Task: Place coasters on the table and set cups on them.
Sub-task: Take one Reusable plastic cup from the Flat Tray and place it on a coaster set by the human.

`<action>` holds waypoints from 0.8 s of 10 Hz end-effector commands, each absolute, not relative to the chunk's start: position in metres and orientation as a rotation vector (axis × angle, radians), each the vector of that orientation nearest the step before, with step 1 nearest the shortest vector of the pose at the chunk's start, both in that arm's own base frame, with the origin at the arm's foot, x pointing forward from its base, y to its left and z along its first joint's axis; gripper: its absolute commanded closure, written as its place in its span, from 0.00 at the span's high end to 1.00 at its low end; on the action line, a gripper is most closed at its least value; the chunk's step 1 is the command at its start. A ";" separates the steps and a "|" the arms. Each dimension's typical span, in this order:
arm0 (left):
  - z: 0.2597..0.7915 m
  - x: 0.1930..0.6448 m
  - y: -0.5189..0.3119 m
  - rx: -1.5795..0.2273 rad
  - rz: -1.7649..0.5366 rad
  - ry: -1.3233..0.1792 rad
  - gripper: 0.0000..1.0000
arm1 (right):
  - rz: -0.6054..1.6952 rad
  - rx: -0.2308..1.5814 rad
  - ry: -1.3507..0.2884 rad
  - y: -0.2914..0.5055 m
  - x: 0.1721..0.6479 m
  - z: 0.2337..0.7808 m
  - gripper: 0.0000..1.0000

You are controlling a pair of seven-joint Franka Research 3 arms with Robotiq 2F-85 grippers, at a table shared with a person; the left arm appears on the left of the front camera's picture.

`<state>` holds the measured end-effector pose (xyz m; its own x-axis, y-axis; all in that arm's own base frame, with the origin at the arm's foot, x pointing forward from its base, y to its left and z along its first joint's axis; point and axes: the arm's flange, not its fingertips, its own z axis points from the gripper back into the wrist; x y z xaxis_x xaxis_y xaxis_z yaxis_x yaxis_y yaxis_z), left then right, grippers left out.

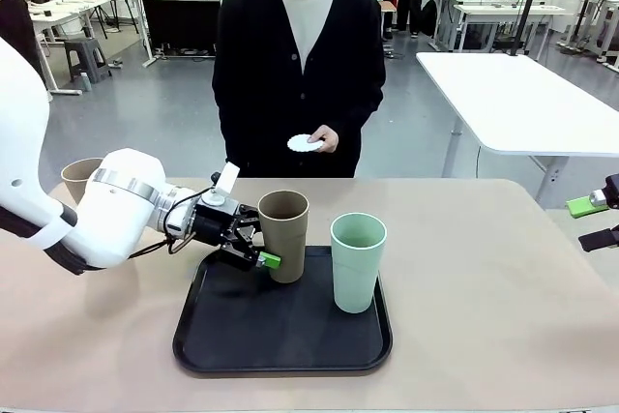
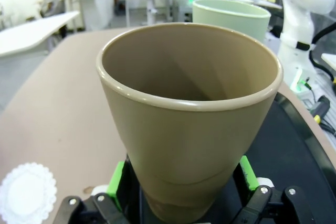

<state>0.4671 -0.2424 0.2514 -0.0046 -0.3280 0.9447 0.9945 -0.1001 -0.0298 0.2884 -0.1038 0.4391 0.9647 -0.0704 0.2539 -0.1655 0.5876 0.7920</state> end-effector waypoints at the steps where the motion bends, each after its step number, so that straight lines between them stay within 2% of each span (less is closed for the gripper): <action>1: 0.247 0.468 -0.250 -1.060 -1.446 -0.943 1.00 | 0.057 0.955 -0.275 -0.104 0.289 0.439 1.00; 4: 0.249 0.468 -0.247 -1.094 -1.431 -0.997 1.00 | 0.057 0.955 -0.275 -0.104 0.289 0.439 1.00; 5: 0.249 0.470 -0.248 -1.098 -1.430 -0.989 0.40 | 0.057 0.955 -0.275 -0.104 0.289 0.439 1.00; 6: 0.249 0.470 -0.248 -1.099 -1.427 -0.986 0.40 | 0.057 0.955 -0.275 -0.104 0.289 0.439 1.00; 7: 0.250 0.470 -0.248 -1.100 -1.428 -0.984 0.00 | 0.057 0.955 -0.275 -0.104 0.289 0.439 1.00; 8: 0.250 0.470 -0.247 -1.101 -1.426 -0.985 0.39 | 0.057 0.955 -0.275 -0.104 0.289 0.439 1.00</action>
<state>0.4680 -0.2476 0.2527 -0.0164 -0.2769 0.9608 0.9904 -0.1367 -0.0225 0.2884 -0.1038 0.4391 0.9647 -0.0704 0.2539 -0.1655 0.5876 0.7920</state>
